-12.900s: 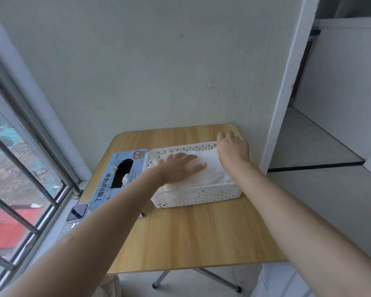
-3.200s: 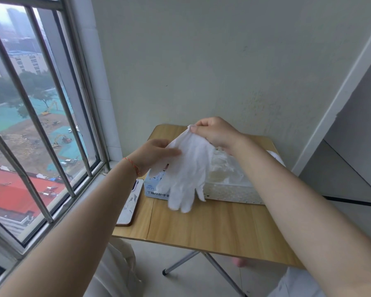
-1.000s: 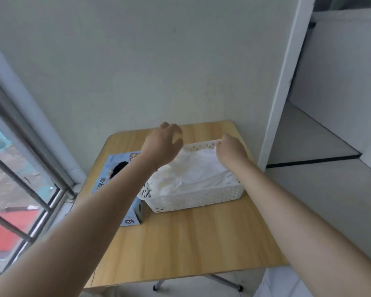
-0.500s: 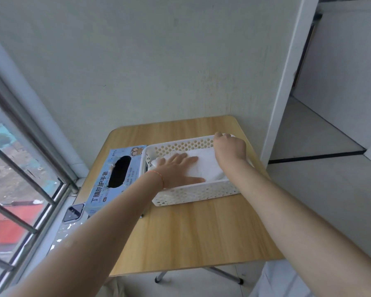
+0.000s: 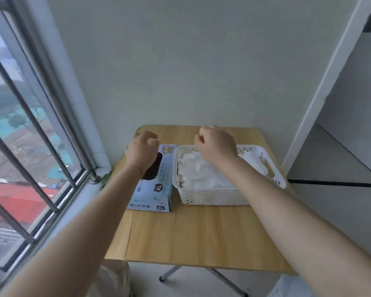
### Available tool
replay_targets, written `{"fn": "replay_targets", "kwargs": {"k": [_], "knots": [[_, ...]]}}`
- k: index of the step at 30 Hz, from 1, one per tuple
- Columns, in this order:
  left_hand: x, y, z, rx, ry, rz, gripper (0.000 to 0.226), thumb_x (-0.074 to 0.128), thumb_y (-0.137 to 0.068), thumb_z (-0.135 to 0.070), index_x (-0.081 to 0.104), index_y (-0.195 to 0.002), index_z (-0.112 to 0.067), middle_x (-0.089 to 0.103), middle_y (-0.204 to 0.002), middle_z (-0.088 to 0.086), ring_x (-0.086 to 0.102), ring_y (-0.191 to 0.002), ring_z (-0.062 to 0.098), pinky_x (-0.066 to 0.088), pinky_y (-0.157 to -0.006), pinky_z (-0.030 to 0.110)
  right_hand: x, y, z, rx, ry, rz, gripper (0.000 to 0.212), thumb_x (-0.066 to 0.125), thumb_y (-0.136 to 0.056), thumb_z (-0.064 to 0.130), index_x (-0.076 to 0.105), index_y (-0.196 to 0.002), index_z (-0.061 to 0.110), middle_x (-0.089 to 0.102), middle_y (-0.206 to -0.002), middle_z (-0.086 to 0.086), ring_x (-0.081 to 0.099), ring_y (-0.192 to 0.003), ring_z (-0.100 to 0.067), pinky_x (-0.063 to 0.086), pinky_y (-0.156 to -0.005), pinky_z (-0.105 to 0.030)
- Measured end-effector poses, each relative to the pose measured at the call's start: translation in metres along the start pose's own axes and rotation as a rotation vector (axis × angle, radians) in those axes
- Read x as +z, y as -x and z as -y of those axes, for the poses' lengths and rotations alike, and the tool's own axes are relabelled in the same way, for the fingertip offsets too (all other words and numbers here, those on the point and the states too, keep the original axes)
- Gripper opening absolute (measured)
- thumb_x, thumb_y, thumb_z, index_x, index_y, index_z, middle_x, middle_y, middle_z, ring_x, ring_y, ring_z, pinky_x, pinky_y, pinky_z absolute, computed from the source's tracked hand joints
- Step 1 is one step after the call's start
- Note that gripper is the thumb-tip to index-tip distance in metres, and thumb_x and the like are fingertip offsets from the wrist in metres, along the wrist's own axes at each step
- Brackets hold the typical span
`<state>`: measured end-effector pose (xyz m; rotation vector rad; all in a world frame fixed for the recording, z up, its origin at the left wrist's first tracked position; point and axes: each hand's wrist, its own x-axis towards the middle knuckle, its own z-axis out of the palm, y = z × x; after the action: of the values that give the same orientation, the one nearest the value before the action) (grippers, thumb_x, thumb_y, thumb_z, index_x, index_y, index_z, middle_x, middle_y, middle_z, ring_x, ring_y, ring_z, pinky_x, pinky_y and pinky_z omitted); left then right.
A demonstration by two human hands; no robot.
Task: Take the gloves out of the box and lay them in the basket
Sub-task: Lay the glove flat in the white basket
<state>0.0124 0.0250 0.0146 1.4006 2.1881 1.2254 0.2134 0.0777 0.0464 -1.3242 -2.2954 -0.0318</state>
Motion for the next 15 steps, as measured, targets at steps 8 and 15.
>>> {"fn": "replay_targets", "kwargs": {"k": [8,15], "knots": [[-0.032,0.008,0.08,-0.223,-0.292,0.348,0.038,0.057,-0.095,-0.036,0.053,-0.066,-0.012,0.058,-0.071,0.007,0.051,-0.065,0.021,0.043,-0.059,0.031,0.037,-0.002,0.111,-0.274,-0.055,0.861,0.052,0.069,-0.072,0.066,0.058,-0.076,0.016,0.056,-0.074,0.005,0.051,-0.064,-0.015,0.04,-0.058,-0.029],[-0.035,0.014,0.084,-0.22,-0.199,0.284,0.028,0.051,-0.097,-0.038,0.055,-0.086,-0.013,0.053,-0.071,-0.002,0.051,-0.065,0.017,0.037,-0.052,0.024,0.064,-0.005,0.12,-0.242,0.232,0.949,0.058,0.076,-0.064,0.065,0.063,-0.095,0.017,0.064,-0.096,0.001,0.061,-0.091,-0.02,0.05,-0.079,-0.03]]}}
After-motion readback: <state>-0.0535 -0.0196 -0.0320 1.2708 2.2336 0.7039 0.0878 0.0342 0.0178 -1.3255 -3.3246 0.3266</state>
